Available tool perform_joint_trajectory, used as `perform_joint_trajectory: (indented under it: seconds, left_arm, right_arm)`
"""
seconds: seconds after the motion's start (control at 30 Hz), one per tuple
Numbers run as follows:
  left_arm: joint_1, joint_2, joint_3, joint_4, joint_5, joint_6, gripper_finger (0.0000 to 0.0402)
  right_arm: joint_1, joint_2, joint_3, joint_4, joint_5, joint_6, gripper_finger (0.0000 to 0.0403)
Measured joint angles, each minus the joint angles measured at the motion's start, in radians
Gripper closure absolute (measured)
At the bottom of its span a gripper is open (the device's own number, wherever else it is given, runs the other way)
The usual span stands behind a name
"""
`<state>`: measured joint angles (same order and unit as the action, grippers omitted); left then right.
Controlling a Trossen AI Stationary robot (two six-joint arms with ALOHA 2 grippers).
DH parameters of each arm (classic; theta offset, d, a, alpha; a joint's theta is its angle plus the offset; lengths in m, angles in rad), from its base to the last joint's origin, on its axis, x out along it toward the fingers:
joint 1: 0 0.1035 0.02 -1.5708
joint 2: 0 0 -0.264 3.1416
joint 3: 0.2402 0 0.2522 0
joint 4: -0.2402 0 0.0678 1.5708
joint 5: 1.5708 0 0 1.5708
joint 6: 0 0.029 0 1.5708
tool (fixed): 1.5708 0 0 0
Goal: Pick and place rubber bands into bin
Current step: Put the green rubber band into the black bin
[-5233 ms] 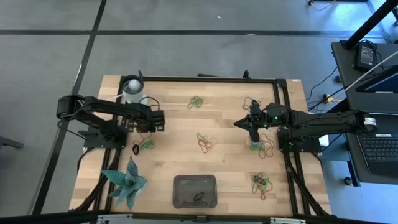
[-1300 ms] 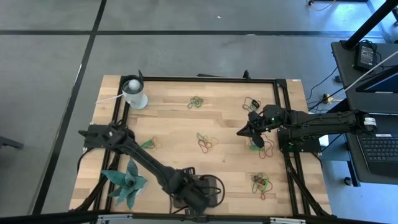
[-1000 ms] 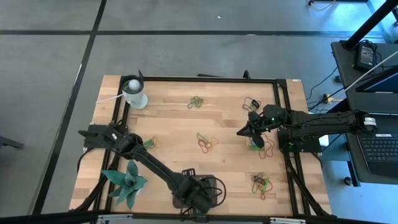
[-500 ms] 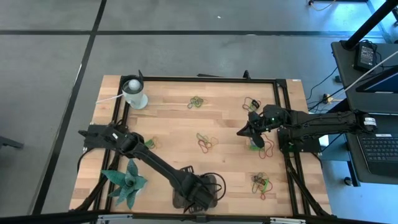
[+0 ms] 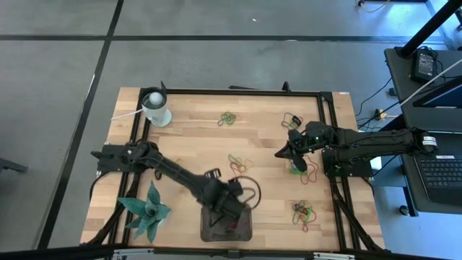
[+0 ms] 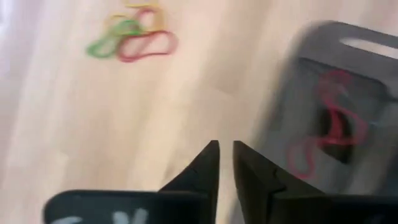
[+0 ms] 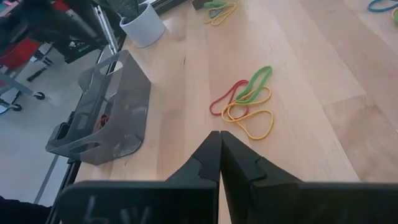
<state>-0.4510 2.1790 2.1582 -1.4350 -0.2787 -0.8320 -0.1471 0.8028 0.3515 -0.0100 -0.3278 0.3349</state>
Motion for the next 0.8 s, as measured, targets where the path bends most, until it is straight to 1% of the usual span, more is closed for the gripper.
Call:
perform_joint_trajectory:
  seconds: [0.07,0.13,0.27,0.37,0.47,0.53,0.6,0.7,0.8]
  left_arm:
    - [0.031,-0.001,0.000,-0.038,-0.001,0.020,0.0387]
    - [0.056,-0.002,0.000,-0.050,-0.028,0.081,0.0397]
    - [0.083,-0.002,0.000,-0.054,-0.137,0.257,0.0399]
    - [0.098,-0.002,0.000,-0.093,-0.234,0.375,0.0400]
    - [0.132,-0.018,-0.017,-0.136,-0.258,0.461,0.0400]
    - [0.166,-0.070,-0.082,-0.094,-0.254,0.521,0.0400]
    - [0.204,-0.144,-0.187,0.033,-0.215,0.599,0.0400]
    - [0.257,-0.272,-0.396,0.273,-0.136,0.689,0.0400]
    - [0.305,-0.414,-0.611,0.445,-0.113,0.714,0.0400]
  right_arm:
    - [0.000,0.000,0.000,0.014,0.000,0.001,0.0391]
    - [0.000,0.000,0.000,0.026,0.000,0.001,0.0391]
    - [0.000,0.000,-0.001,0.074,0.002,-0.002,0.0391]
    - [0.000,0.000,-0.001,0.138,0.047,-0.003,0.0391]
    - [0.000,0.000,-0.001,0.219,0.082,-0.010,0.0391]
    - [0.000,0.000,-0.001,0.268,0.110,-0.026,0.0391]
    - [0.000,0.000,-0.001,0.307,0.149,-0.021,0.0391]
    - [0.000,0.000,-0.001,0.337,0.206,0.020,0.0391]
    - [0.002,0.001,0.007,0.326,0.233,0.064,0.0391]
